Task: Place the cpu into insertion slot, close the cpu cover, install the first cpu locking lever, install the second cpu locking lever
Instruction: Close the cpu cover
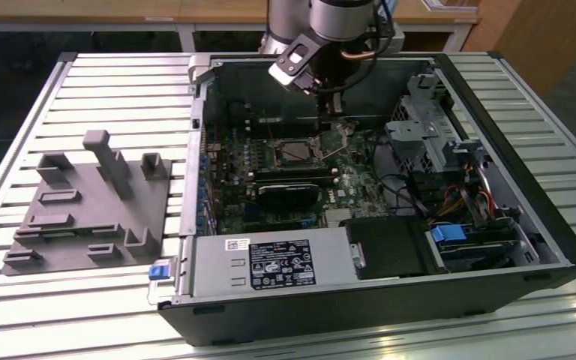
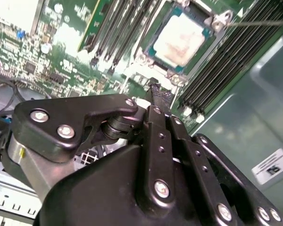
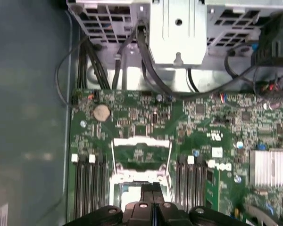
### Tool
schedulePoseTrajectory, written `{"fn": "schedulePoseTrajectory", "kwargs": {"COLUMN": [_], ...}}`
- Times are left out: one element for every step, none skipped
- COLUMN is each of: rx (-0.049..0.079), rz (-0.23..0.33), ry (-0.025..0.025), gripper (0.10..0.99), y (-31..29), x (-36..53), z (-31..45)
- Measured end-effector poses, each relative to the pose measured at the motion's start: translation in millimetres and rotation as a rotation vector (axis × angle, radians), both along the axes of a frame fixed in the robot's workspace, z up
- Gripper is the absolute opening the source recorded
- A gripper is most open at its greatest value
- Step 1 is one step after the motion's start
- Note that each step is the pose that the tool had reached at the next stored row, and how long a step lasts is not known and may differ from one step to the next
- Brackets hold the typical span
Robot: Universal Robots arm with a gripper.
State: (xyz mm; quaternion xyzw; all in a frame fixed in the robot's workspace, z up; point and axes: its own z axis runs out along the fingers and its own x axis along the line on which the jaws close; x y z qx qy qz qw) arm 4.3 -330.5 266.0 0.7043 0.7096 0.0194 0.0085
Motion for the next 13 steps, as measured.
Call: {"fn": "schedulePoseTrajectory", "kwargs": {"rx": [0.0,0.0,0.0,0.0,0.0,0.0,0.0,0.0,0.0,0.0,0.0,0.0,0.0], "rz": [0.0,0.0,0.0,0.0,0.0,0.0,0.0,0.0,0.0,0.0,0.0,0.0,0.0], "ry": [0.0005,0.0009,0.0011,0.0015,0.0022,0.0028,0.0032,0.0037,0.0042,0.0044,0.0045,0.0045,0.0045], "gripper": [0.11,0.11,0.11,0.11,0.11,0.11,0.11,0.11,0.11,0.11,0.11,0.11,0.11], "y": [0.4,0.9,1.3,1.8,3.3,4.8,5.8,6.8,7.7,8.4,9.0,9.5,9.9], "x": [2.7,5.0,7.3,9.6,12.9,15.7,17.3,18.7,20.3,21.4,22.4,23.5,24.6], "z": [-0.5,-1.0,-1.5,-2.1,-3.1,-4.2,-4.8,-5.4,-6.1,-6.7,-7.3,-7.8,-8.3]}}
